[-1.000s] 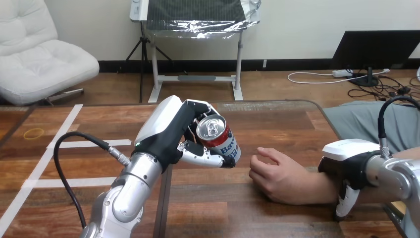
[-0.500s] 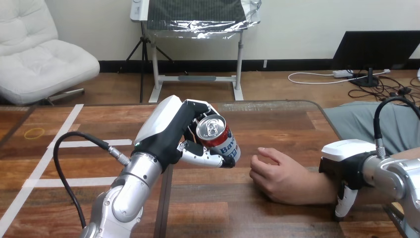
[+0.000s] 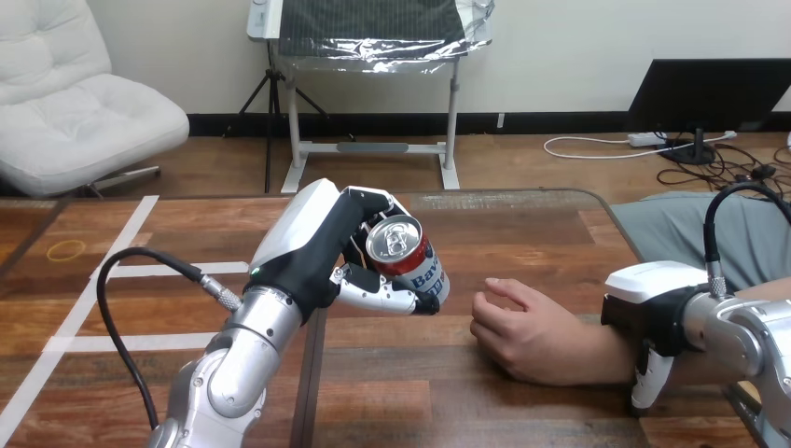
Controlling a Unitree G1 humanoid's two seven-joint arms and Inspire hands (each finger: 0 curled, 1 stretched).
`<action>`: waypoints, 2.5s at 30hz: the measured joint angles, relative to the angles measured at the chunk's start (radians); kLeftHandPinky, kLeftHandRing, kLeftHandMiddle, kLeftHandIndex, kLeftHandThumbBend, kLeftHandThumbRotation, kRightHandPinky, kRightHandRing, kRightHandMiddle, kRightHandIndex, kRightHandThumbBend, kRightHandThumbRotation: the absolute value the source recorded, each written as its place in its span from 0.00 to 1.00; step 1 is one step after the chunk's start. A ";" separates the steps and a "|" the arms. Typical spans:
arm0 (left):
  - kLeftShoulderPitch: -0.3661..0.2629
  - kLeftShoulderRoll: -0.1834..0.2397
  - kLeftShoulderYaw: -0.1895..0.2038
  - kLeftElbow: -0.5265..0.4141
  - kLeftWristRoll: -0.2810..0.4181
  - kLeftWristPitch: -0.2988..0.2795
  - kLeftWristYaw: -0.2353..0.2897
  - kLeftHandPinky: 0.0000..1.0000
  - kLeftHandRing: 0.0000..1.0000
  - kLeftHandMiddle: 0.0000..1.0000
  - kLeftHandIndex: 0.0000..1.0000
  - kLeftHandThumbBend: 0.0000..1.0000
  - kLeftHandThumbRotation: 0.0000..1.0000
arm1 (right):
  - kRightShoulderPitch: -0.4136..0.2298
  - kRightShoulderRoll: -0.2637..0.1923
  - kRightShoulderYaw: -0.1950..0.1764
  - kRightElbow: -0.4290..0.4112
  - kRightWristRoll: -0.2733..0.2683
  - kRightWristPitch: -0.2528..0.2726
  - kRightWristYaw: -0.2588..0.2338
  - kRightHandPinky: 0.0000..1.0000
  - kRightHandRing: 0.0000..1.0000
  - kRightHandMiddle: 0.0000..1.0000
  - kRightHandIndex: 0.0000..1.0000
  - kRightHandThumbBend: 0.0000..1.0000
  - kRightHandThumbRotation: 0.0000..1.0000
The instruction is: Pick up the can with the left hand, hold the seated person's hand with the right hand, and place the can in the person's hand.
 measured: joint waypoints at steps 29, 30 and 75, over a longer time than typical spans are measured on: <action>-0.001 0.007 0.001 0.002 -0.038 0.002 -0.014 0.33 0.38 0.45 0.49 0.64 0.00 | 0.020 -0.009 -0.009 -0.007 0.021 0.014 -0.034 0.17 0.28 0.39 0.38 0.72 0.00; -0.001 0.007 0.002 0.003 -0.040 0.003 -0.016 0.33 0.38 0.44 0.49 0.64 0.00 | 0.022 -0.009 -0.010 -0.008 0.021 0.016 -0.034 0.16 0.27 0.39 0.38 0.71 0.00; -0.209 -0.077 0.000 0.219 -0.121 0.144 -0.122 0.32 0.37 0.43 0.48 0.68 0.00 | 0.053 -0.061 -0.043 -0.125 0.067 0.039 0.045 0.18 0.26 0.37 0.40 0.73 0.00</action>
